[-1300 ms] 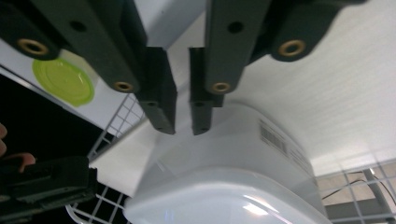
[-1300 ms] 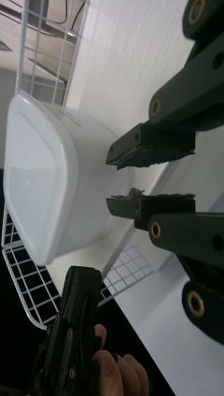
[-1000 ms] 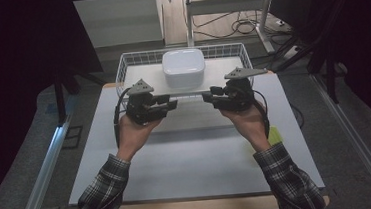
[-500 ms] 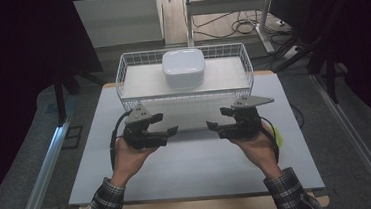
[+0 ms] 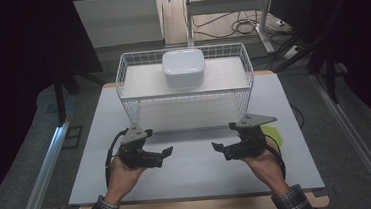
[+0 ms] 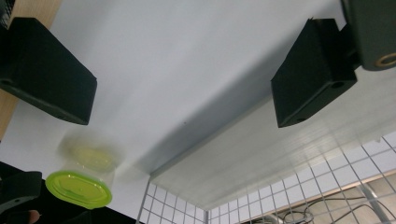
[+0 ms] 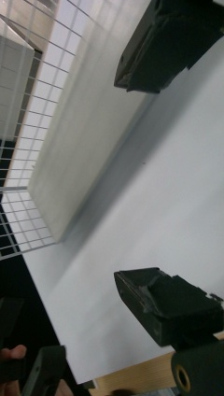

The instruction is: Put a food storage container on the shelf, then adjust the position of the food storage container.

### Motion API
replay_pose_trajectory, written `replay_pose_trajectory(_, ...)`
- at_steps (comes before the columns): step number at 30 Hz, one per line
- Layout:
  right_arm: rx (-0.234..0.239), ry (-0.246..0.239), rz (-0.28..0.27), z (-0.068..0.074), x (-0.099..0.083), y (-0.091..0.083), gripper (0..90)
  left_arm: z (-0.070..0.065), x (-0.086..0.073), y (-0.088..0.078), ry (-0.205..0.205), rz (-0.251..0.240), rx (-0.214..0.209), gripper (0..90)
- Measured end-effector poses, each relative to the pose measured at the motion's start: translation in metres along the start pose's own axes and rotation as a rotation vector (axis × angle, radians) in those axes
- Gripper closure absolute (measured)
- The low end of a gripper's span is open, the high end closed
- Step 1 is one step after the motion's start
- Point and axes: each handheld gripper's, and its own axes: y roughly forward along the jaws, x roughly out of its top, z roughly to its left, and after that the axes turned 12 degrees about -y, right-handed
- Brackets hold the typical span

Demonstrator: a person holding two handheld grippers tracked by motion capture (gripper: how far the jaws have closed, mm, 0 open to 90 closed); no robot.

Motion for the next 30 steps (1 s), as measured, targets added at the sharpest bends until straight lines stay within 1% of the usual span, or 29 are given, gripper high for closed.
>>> replay_pose_trajectory(2, -0.004, -0.002, 0.009, 0.003, -0.006, 0.0, 4.4, -0.001, -0.006, 0.001, 0.007, -0.002, -0.007, 5.2)
replay_pose_trajectory(5, -0.011, 0.011, 0.018, 0.009, -0.017, 0.0, 0.5, -0.002, -0.018, 0.003, 0.0, -0.001, -0.031, 3.9)
replay_pose_trajectory(6, -0.014, 0.012, 0.015, 0.01, -0.019, -0.001, 0.2, -0.002, -0.021, 0.004, 0.006, -0.004, -0.029, 3.3)
replay_pose_trajectory(8, -0.018, 0.015, 0.012, 0.013, -0.024, -0.002, 0.0, -0.002, -0.03, 0.005, 0.021, -0.012, -0.007, 3.1)
replay_pose_trajectory(9, -0.019, 0.012, 0.008, 0.016, -0.026, -0.003, 0.0, -0.002, -0.033, 0.006, 0.024, -0.016, -0.002, 2.6)
replay_pose_trajectory(11, -0.021, -0.001, 0.002, 0.019, -0.029, -0.005, 0.0, -0.001, -0.041, 0.007, 0.018, -0.017, -0.002, 2.4)
replay_pose_trajectory(12, -0.021, -0.003, -0.002, 0.02, -0.031, -0.006, 0.0, -0.001, -0.047, 0.007, 0.015, -0.017, -0.008, 2.2)
replay_pose_trajectory(14, -0.014, -0.001, -0.009, 0.023, -0.034, -0.007, 0.3, 0.0, -0.055, 0.008, 0.013, -0.009, -0.004, 1.5)
replay_pose_trajectory(16, -0.013, -0.003, -0.001, 0.026, -0.038, -0.007, 0.9, 0.0, -0.063, 0.007, 0.018, 0.002, 0.014, 1.4)
replay_pose_trajectory(18, -0.018, -0.014, 0.022, 0.029, -0.043, -0.005, 1.4, 0.001, -0.07, 0.005, 0.012, 0.008, 0.019, 1.4)
replay_pose_trajectory(20, -0.025, -0.023, 0.036, 0.032, -0.048, -0.003, 1.7, 0.002, -0.074, 0.003, 0.001, 0.013, 0.017, 1.4)
replay_pose_trajectory(24, -0.013, -0.021, 0.064, 0.033, -0.053, 0.003, 1.7, 0.004, -0.08, 0.003, 0.005, 0.011, 0.027, 1.4)
replay_pose_trajectory(28, -0.015, -0.009, 0.065, 0.032, -0.053, 0.002, 1.8, 0.003, -0.081, 0.005, 0.022, 0.011, 0.038, 1.4)
replay_pose_trajectory(30, -0.025, 0.012, 0.068, 0.03, -0.054, 0.002, 1.8, 0.003, -0.082, 0.006, 0.027, 0.017, 0.036, 1.4)
